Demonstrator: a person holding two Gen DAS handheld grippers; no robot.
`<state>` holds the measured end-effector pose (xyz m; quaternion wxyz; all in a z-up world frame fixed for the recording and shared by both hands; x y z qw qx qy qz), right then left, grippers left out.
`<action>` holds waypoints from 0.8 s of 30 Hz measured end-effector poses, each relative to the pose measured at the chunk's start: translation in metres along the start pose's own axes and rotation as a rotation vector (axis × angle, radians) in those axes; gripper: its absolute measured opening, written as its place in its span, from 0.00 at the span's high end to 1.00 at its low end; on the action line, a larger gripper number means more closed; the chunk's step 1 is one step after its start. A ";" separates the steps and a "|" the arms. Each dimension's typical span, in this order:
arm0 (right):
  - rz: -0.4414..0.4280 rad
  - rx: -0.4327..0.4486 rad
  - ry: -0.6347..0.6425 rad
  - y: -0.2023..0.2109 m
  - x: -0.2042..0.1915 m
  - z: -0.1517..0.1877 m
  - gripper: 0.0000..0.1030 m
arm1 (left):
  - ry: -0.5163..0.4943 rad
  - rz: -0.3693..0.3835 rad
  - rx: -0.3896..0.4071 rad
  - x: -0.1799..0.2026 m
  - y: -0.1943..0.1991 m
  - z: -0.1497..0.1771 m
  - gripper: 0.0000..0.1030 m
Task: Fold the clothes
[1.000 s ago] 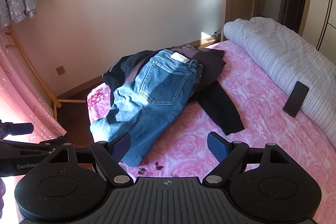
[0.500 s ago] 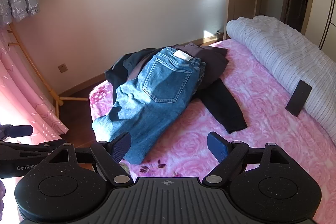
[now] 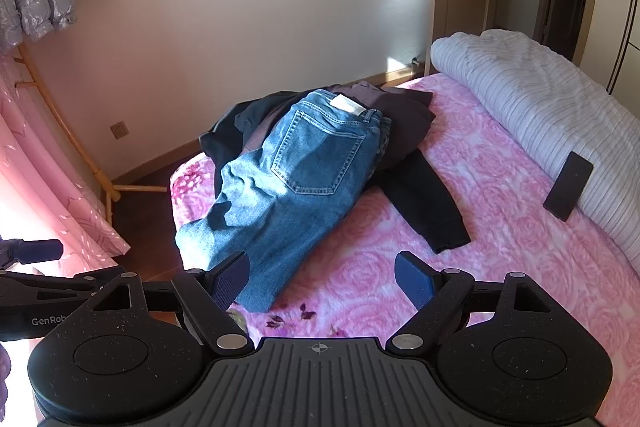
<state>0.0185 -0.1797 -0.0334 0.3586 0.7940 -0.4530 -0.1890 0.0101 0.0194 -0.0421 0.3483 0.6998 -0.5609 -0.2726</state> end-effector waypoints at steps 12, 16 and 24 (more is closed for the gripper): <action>-0.006 -0.001 -0.001 0.001 0.001 0.003 0.19 | -0.002 -0.005 -0.001 0.001 0.001 0.002 0.24; -0.009 -0.001 -0.004 0.000 0.002 0.003 0.19 | -0.004 -0.009 0.000 0.001 0.002 0.002 0.24; -0.011 -0.002 -0.012 -0.002 0.006 0.003 0.19 | -0.013 -0.014 0.000 0.005 0.001 0.002 0.24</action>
Point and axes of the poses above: each gripper's, at about its wrist camera, not at the fingertips, and y roughly against the way its jaws point, x to its right, z to its underside, the point moved 4 cm from there along -y, roughly the way its jaws point, and after that the axes turned 12 degrees about y, right-handed, at the moved point
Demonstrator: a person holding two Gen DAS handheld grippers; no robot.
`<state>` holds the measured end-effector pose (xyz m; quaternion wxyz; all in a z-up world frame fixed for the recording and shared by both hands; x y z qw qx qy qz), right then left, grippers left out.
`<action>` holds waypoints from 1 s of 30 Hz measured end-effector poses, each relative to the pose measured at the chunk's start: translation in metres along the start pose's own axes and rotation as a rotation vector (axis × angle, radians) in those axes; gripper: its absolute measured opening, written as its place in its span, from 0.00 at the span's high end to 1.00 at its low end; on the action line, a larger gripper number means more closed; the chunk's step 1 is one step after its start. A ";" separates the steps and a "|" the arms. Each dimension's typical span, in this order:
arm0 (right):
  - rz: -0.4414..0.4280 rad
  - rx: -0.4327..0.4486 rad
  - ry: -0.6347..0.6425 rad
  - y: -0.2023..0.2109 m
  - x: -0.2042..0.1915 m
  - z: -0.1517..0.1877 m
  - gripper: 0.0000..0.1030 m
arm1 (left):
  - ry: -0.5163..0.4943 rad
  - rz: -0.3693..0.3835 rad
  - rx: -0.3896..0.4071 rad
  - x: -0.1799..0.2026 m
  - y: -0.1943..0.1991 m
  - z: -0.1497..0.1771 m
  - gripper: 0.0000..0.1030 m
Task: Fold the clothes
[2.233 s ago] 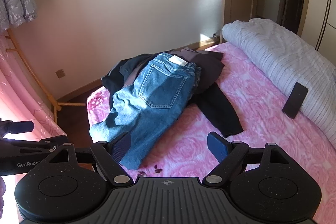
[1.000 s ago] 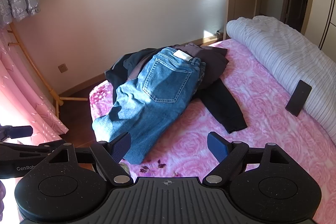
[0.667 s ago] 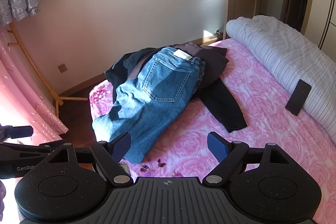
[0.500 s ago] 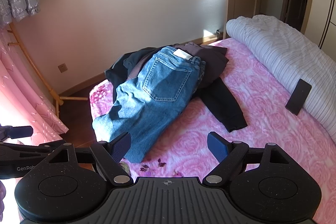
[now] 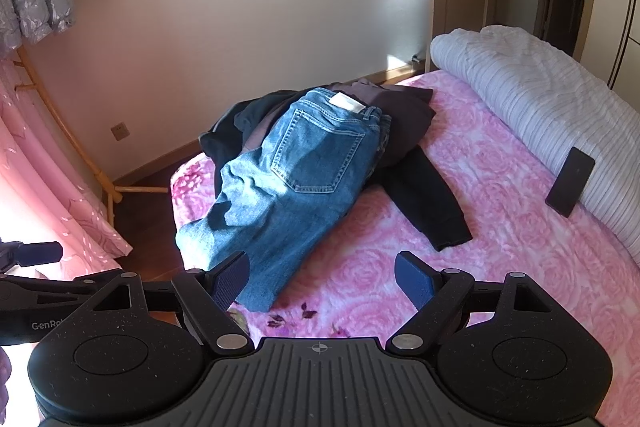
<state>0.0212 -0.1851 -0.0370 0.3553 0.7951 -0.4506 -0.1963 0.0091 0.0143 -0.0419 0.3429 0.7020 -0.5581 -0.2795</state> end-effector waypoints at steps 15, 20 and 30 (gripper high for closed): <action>-0.031 -0.011 0.000 -0.004 0.013 0.015 0.19 | 0.016 -0.020 -0.012 -0.001 -0.007 0.000 0.24; -0.028 0.041 -0.019 -0.005 0.029 0.016 0.19 | -0.007 -0.036 -0.008 -0.013 -0.017 -0.007 0.24; 0.020 -0.011 -0.050 -0.085 0.045 -0.015 0.19 | -0.144 0.056 -0.002 -0.026 -0.111 -0.075 0.24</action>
Point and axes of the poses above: each gripper's, at about its wrist camera, not at the fingertips, and y roughly against the way its jaws point, x to its right, z to its underside, the point moved 4 cm from there along -y, roughly the way its jaws point, and after that the axes turned 12 degrees about y, right-handed, at the moved point
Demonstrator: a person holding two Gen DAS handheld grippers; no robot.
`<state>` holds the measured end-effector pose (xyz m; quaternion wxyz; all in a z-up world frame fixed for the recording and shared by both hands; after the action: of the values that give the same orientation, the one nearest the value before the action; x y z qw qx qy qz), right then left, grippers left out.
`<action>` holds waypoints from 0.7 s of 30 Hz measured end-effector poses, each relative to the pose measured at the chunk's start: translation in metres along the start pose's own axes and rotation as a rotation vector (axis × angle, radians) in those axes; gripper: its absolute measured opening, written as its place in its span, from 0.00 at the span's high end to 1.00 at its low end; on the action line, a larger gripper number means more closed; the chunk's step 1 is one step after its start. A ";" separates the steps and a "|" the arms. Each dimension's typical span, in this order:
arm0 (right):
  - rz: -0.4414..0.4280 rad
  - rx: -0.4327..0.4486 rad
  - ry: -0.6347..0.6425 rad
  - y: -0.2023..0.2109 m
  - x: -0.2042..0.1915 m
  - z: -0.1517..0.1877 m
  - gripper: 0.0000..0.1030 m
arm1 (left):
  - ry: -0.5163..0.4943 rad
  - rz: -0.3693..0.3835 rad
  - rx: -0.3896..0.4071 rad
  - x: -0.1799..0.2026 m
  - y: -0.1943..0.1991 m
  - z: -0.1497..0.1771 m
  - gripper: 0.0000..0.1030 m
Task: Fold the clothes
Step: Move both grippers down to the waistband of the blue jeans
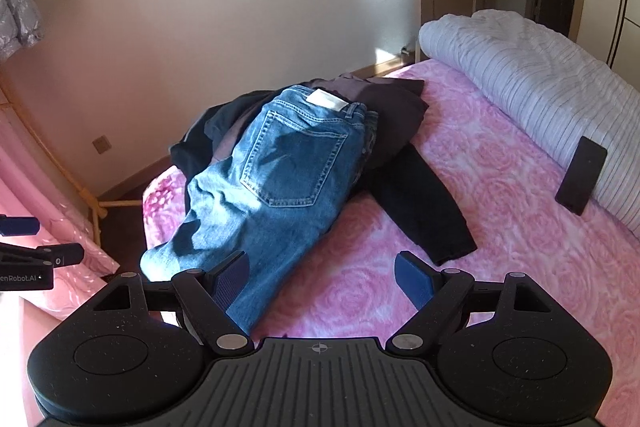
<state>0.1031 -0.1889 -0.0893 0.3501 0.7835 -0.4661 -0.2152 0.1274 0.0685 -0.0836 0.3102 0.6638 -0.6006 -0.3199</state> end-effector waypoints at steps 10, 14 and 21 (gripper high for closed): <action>0.033 -0.104 -0.036 -0.166 0.033 -0.064 0.19 | -0.190 0.213 -0.030 0.002 -0.169 -0.111 0.26; 0.005 -0.118 -0.064 -0.225 0.051 -0.075 0.19 | -0.225 0.313 -0.034 0.017 -0.221 -0.146 0.26; -0.130 -0.179 -0.198 -0.312 0.081 -0.044 0.20 | -0.258 0.447 -0.058 0.041 -0.274 -0.186 0.26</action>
<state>0.3517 -0.1451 -0.2946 0.3564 0.7526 -0.4254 -0.3544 0.4432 0.0566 -0.1915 0.3131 0.4591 -0.7575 -0.3426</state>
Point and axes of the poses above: each gripper's, at about its wrist camera, not at the fingertips, and y roughly against the way its jaws point, x to its right, z to its underside, the point moved 4 cm from there along -y, roughly the way its jaws point, and after that the axes turned 12 degrees about y, right-handed, at the moved point
